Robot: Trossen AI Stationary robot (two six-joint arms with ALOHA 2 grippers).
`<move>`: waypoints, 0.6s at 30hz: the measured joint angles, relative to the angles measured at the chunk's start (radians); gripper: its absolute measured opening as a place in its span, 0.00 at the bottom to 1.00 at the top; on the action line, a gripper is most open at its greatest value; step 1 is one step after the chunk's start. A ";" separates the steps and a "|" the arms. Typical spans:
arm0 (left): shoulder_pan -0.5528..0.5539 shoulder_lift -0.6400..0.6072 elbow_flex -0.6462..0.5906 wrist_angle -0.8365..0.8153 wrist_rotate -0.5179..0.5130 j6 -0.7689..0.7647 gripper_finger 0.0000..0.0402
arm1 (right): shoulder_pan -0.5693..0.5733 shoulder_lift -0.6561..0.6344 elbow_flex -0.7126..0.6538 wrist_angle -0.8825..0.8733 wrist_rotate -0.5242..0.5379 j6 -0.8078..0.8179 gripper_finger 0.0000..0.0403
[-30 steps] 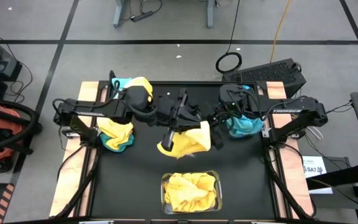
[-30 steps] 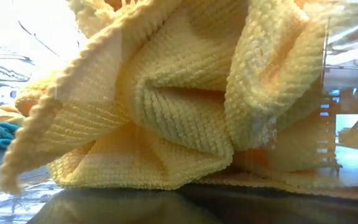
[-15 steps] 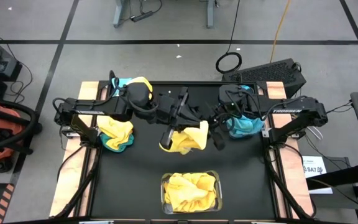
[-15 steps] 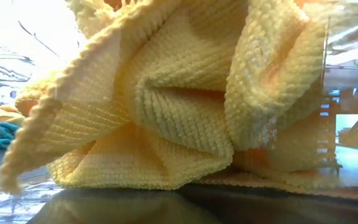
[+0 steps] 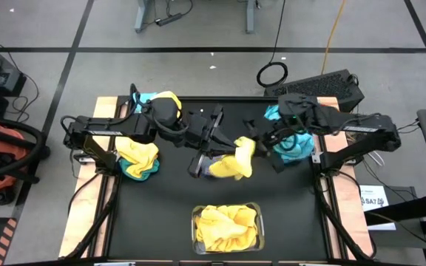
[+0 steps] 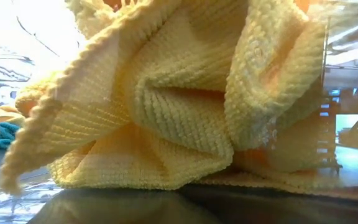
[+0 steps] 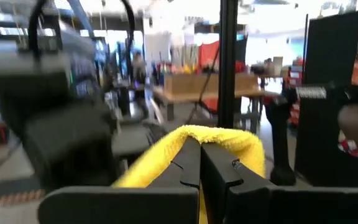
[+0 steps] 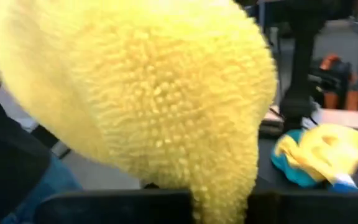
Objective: Sort microfiber towel by color & place in baskets
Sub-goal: Put the yellow towel into the bottom transparent bin
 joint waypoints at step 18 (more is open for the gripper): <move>0.028 0.006 -0.002 -0.337 -0.204 0.043 0.36 | -0.025 -0.240 0.001 -0.328 0.409 -0.001 0.01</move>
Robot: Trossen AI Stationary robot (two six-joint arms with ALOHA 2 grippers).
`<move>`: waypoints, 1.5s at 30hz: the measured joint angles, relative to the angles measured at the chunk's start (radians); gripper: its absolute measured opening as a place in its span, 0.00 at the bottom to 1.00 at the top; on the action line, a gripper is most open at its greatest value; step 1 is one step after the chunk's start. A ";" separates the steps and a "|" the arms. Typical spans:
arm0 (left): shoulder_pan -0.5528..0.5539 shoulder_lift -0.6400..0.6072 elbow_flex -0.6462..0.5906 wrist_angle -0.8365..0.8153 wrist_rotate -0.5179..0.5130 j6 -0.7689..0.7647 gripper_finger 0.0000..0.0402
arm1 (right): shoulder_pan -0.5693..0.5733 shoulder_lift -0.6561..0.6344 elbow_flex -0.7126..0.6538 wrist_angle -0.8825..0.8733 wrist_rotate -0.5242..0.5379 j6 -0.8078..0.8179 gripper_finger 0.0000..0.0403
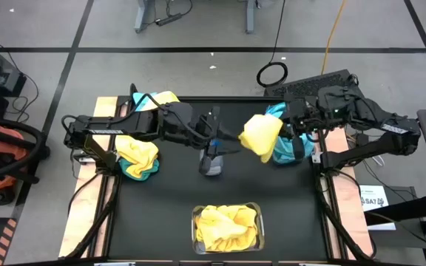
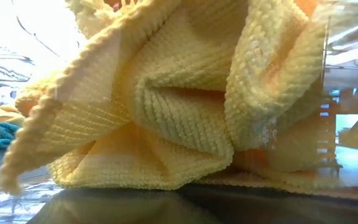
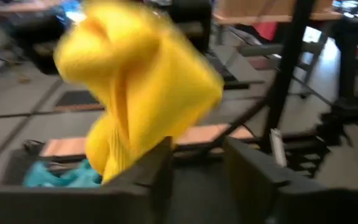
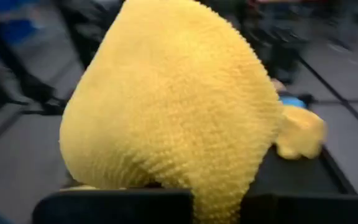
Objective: Sort microfiber towel by color & place in baskets
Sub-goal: Put the yellow towel into the bottom transparent bin
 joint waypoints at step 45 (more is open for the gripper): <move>-0.005 -0.140 0.001 -0.847 -0.099 -0.148 0.69 | -0.443 -0.052 -0.703 -0.133 0.363 0.374 0.01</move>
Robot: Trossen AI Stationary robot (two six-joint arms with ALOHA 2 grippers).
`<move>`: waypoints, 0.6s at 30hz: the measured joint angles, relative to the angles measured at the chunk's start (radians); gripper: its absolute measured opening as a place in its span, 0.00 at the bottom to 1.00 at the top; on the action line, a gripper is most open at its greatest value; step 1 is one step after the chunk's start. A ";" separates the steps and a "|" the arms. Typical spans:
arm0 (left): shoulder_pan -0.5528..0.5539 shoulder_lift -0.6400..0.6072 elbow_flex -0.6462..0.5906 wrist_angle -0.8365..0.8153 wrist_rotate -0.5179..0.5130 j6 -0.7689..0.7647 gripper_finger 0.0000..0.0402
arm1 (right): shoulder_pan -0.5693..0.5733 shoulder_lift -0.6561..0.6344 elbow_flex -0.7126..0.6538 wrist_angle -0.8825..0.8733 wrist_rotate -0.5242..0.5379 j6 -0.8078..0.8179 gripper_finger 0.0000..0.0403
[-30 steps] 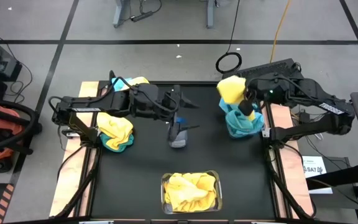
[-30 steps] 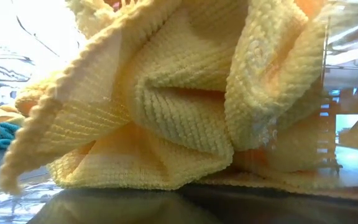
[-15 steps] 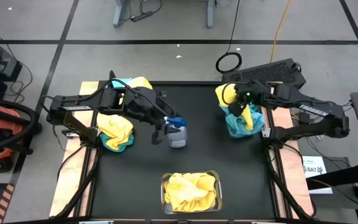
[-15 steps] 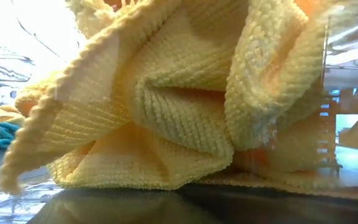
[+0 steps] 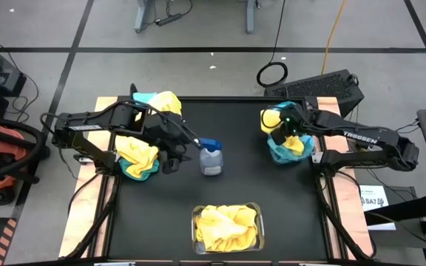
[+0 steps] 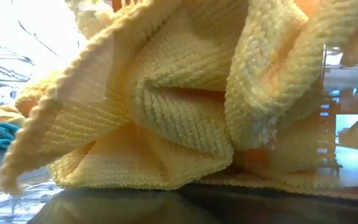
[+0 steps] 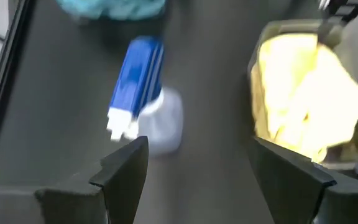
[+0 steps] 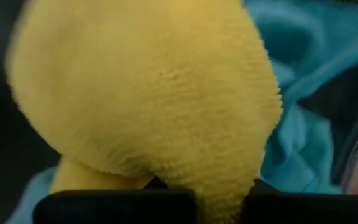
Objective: Sort microfiber towel by color & place in baskets
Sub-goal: Put the yellow towel into the bottom transparent bin
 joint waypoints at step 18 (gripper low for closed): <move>0.008 -0.036 -0.140 -0.250 -0.078 -0.007 0.69 | -0.063 -0.002 -0.240 0.119 -0.169 0.064 0.01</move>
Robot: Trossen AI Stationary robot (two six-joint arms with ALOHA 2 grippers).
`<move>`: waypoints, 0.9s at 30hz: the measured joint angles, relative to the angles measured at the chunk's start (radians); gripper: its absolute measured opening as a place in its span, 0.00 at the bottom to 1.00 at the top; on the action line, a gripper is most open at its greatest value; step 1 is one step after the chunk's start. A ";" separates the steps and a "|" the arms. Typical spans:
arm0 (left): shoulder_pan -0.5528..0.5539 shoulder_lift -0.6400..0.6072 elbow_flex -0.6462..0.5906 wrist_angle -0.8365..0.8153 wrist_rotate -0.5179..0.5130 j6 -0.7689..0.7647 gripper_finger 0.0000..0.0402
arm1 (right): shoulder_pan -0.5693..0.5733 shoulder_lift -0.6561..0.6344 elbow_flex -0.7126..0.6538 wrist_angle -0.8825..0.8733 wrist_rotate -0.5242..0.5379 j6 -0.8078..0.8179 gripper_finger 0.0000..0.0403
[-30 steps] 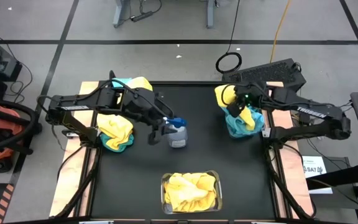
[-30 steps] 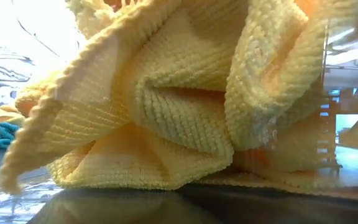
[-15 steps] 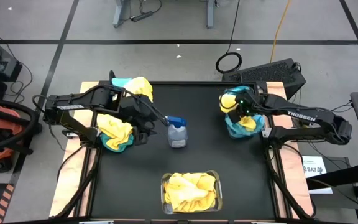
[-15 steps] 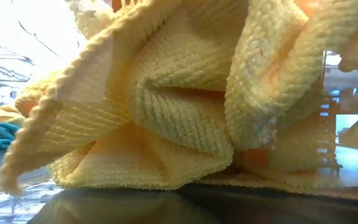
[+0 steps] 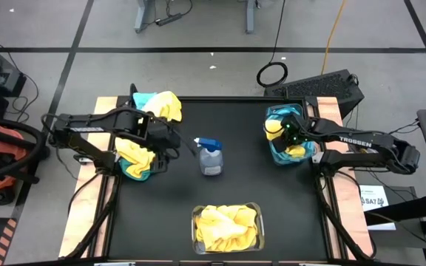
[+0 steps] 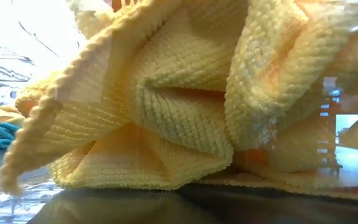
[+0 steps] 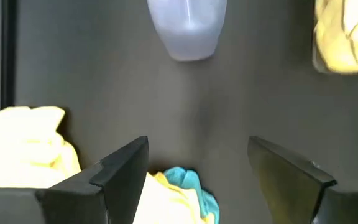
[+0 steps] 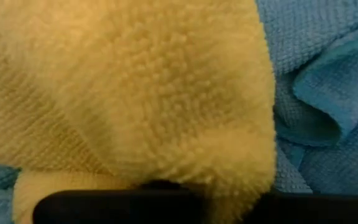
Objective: Sort microfiber towel by color & place in baskets
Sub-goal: Put the yellow towel into the bottom transparent bin
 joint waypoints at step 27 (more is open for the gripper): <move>0.007 -0.380 -0.605 0.101 0.021 -0.292 0.69 | 0.001 -0.068 0.251 -0.135 -0.129 -0.010 0.52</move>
